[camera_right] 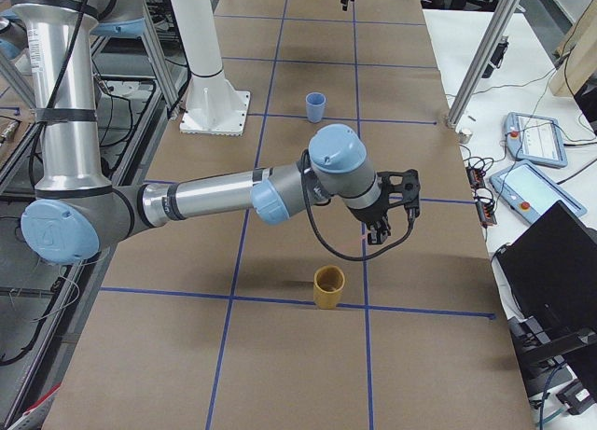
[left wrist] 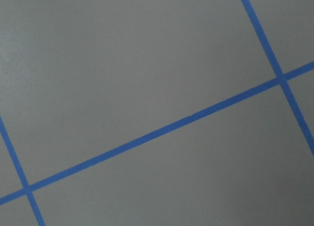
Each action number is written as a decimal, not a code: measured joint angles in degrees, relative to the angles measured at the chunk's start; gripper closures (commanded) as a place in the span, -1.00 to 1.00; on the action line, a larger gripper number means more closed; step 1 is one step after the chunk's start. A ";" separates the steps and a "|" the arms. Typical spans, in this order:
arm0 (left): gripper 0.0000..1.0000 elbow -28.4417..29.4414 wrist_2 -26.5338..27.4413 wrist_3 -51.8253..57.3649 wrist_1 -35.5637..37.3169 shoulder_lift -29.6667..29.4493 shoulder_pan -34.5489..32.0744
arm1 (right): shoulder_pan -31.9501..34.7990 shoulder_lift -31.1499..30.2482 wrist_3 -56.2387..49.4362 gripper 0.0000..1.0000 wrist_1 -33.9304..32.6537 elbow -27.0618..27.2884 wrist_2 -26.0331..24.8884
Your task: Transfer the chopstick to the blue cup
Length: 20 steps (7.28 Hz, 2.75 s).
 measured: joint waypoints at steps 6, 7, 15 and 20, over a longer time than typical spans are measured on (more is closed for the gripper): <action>-0.97 15.49 -4.17 20.17 0.29 2.09 -25.89 | -24.02 21.03 38.59 1.00 -18.51 9.79 -6.35; -0.97 16.04 -4.17 21.14 0.29 2.21 -26.86 | -31.27 23.64 49.81 1.00 -18.81 11.42 -11.45; -0.97 17.09 -4.17 20.78 0.03 2.37 -27.29 | -64.23 40.46 77.74 1.00 -34.62 7.34 -44.61; -0.97 17.02 -4.21 20.69 0.31 2.37 -27.29 | -67.78 41.14 74.63 -1.00 -34.38 5.94 -49.08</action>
